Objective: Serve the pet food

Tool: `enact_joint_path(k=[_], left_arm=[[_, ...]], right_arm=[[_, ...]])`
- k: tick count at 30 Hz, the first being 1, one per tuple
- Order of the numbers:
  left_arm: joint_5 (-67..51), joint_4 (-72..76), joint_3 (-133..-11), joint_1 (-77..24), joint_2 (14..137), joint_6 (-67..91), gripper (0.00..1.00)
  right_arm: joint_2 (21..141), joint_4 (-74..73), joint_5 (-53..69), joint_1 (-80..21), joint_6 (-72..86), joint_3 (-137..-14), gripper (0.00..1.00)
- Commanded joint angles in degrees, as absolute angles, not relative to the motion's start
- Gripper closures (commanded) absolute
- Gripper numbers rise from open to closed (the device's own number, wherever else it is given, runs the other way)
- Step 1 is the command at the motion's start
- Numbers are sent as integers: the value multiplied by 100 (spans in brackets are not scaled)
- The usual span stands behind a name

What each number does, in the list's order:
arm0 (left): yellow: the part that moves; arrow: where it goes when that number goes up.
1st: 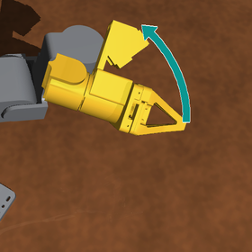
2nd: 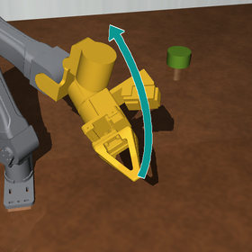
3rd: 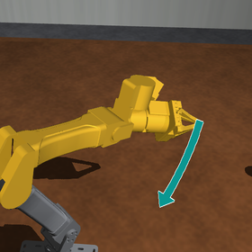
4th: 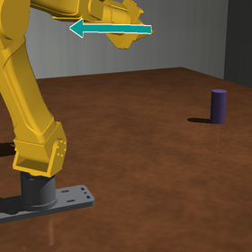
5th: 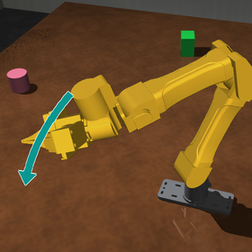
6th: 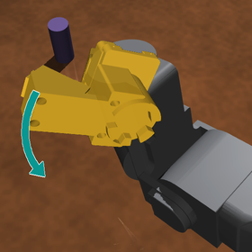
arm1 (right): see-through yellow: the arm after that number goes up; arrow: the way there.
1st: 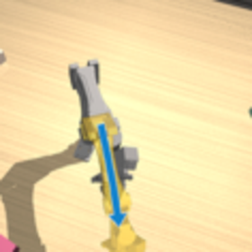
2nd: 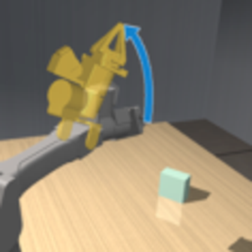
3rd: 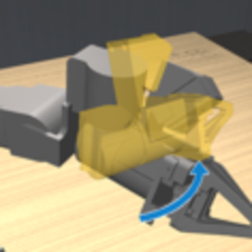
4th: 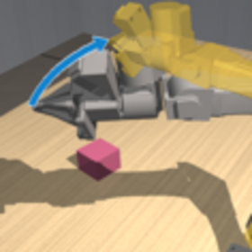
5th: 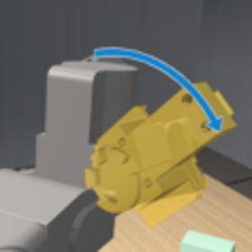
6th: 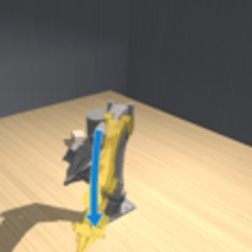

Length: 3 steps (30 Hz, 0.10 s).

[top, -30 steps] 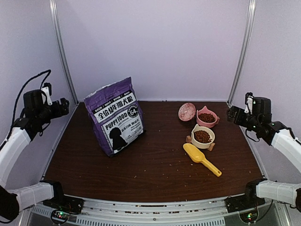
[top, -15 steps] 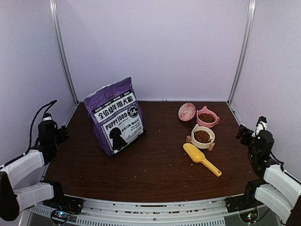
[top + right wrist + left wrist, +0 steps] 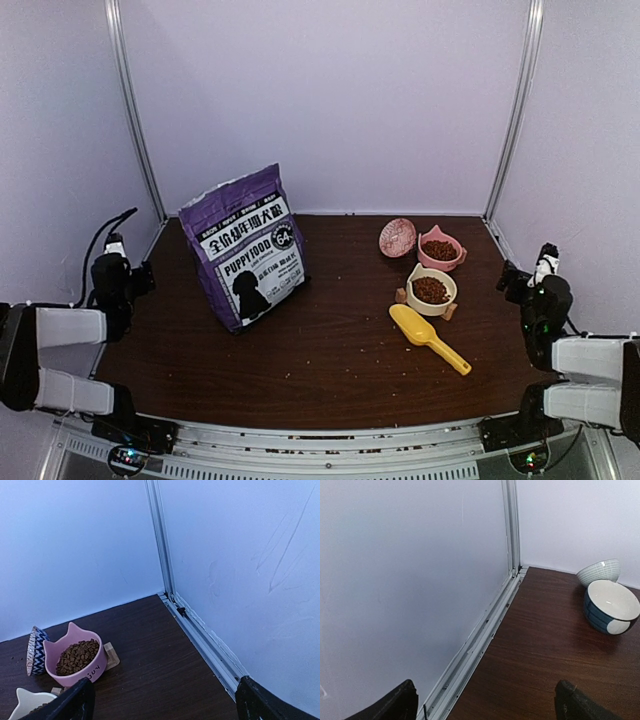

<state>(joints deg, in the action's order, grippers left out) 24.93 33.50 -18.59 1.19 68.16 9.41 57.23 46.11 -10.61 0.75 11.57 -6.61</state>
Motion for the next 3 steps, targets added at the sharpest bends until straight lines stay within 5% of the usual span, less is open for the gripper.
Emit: enact_joint_path(k=[1,3], left_arm=[[2379,3932,-2048,150,6982,780,2],[2466,3869,-2081,155,7003,818,2]], right_arm=[[5710,4869,-967,114,1009,-821,0],[5709,4883,-959,114,977,-815,0]])
